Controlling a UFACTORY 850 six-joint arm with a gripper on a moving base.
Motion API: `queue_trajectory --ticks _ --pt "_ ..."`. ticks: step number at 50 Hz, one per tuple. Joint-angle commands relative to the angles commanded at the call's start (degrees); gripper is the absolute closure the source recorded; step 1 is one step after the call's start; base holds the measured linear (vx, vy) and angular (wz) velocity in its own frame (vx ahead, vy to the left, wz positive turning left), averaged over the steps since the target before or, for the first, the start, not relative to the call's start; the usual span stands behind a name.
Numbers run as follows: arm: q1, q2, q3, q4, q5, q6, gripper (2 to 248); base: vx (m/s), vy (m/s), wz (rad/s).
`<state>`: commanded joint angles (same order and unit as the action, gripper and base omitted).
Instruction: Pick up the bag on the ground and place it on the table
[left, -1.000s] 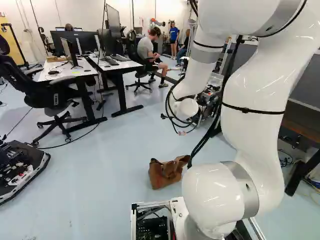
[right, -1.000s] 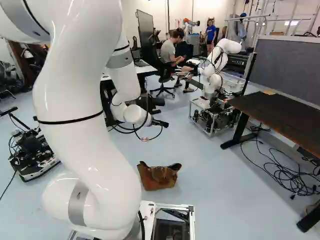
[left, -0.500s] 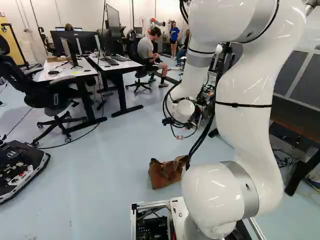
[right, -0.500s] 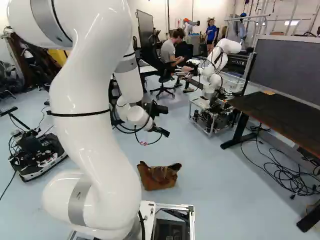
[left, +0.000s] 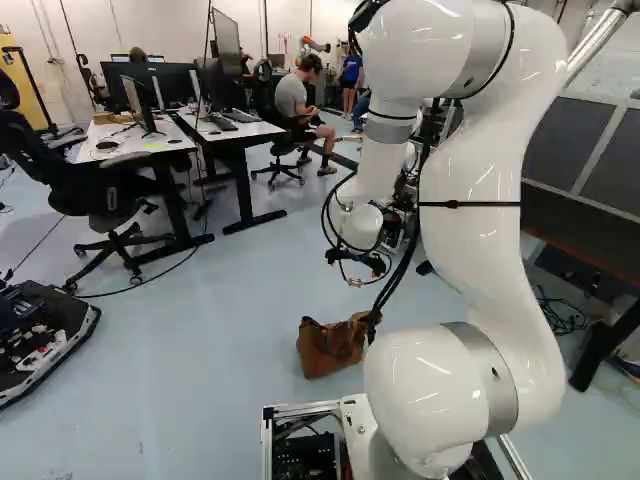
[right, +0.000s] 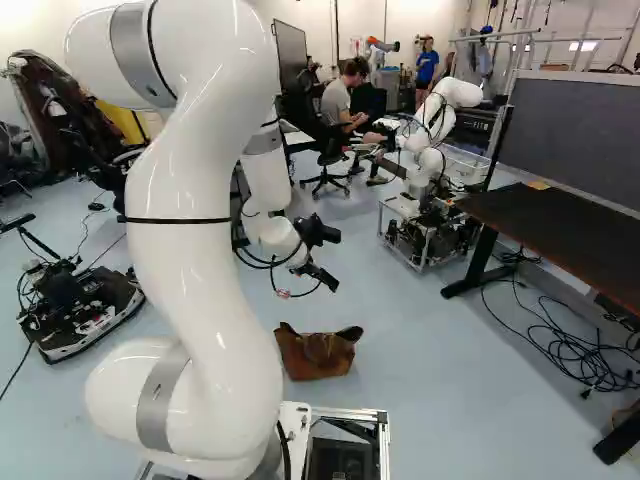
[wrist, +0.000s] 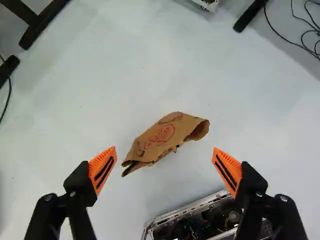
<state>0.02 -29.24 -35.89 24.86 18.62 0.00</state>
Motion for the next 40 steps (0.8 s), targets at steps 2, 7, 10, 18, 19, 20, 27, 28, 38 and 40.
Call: queue_trajectory --ticks 2,7,10,18,19,20,27,28,38,40 --pt "0.0 -0.59 -0.41 0.31 -0.27 0.0 3 0.0 0.0 0.0" --pt "0.0 -2.09 -1.48 1.04 -0.92 0.0 3 0.0 0.0 0.0" --pt "0.0 -2.99 -2.15 1.31 -1.17 0.0 3 0.0 0.0 0.0" --pt "0.01 -5.3 -3.8 1.55 -1.49 0.0 3 0.0 0.0 0.0" --pt "0.01 -5.58 -3.99 1.56 -1.54 0.0 3 0.0 0.0 0.0" --pt "0.01 -5.85 -4.18 1.57 -1.59 0.0 3 0.0 0.0 0.0" --pt "0.01 -7.73 -5.44 1.59 -1.97 0.0 3 0.0 0.0 0.0" --pt "0.01 -7.99 -5.61 1.6 -2.03 0.0 3 0.0 0.0 0.0" --pt "0.01 -10.56 -7.27 1.61 -2.64 0.0 3 0.0 0.0 0.0" --pt "0.01 -11.06 -7.6 1.64 -2.81 0.0 3 0.0 0.0 0.0"
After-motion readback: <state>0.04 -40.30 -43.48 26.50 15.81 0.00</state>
